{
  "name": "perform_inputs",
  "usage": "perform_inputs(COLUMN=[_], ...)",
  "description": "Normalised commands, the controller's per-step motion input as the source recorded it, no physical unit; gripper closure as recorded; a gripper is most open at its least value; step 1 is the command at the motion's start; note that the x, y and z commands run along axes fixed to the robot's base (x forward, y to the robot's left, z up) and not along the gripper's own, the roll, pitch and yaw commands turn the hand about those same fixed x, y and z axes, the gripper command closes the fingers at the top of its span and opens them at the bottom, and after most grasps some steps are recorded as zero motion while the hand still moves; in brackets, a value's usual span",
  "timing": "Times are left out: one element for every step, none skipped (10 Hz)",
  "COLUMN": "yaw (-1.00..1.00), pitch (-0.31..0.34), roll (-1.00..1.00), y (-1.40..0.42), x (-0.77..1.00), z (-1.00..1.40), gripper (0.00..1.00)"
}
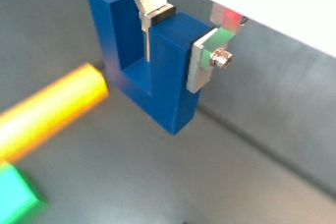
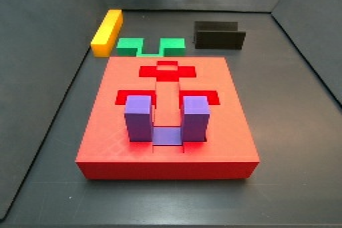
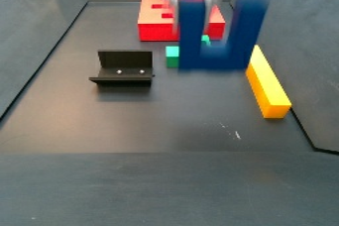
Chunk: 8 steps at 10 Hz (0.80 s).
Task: Pick up the blue object. Move up. Move to above the board. Insert the blue object.
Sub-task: Move to above the board.
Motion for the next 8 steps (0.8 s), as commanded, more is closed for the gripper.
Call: perform_inputs(yaw=[0.0, 0.0, 0.0, 0.01, 0.12, 0.11, 0.07, 0.05], pitch=[0.029, 0.056, 0.098, 0.077, 0.2, 0.176, 0.095, 0.053], roll=[0.02, 0.0, 0.0, 0.02, -0.03, 0.01, 0.04, 0.01], y=[-0.01, 0.01, 0.01, 0.0, -1.4, -1.4, -1.4, -1.4], x=[-0.01, 0.04, 0.01, 0.01, -0.05, -0.05, -0.06, -0.06], z=[1.4, 1.4, 0.79, 0.37, 0.16, 0.16, 0.16, 0.16], gripper=[1.0, 1.0, 1.0, 1.0, 1.0, 1.0, 1.0, 1.0])
